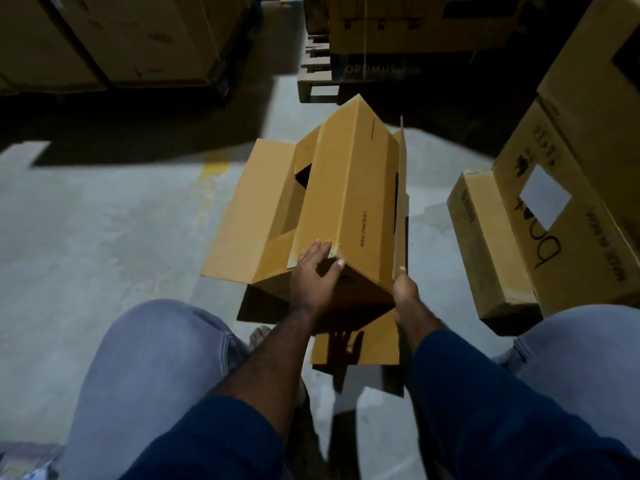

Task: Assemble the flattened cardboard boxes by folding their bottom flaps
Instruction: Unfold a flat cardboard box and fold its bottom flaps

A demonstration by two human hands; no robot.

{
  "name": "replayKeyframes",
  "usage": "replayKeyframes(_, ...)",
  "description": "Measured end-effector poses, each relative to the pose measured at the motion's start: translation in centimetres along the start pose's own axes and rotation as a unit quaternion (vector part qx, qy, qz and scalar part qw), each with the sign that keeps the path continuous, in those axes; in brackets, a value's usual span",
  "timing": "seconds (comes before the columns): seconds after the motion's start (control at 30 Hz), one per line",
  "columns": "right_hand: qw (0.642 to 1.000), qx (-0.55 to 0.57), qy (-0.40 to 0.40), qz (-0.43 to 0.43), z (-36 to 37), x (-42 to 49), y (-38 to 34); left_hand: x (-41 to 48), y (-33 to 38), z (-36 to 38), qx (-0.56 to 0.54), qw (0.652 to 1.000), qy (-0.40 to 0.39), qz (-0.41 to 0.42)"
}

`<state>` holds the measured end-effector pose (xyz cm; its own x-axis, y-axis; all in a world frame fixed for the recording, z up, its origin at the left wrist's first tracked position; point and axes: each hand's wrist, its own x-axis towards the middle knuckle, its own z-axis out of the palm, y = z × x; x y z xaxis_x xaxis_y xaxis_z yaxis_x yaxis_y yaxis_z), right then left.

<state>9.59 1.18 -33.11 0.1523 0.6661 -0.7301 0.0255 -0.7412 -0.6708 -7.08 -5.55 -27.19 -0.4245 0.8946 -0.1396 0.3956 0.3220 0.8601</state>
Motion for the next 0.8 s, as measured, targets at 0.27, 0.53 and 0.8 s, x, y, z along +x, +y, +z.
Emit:
replayKeyframes(0.27,0.938,-0.193,0.081,-0.278,2.9,-4.1,-5.0,-0.3,0.8,2.2,-0.008,0.981,-0.195,0.008)
replayKeyframes(0.53,0.906,-0.404,0.063,-0.108,-1.5,-1.2,-1.1,-0.5,-0.4,1.6,-0.010,0.955,0.117,-0.272)
replayKeyframes(0.8,0.887,-0.447,0.047,-0.110,-1.0,-0.6,0.4,2.7,-2.9,-0.1,-0.108,0.951,0.122,-0.264)
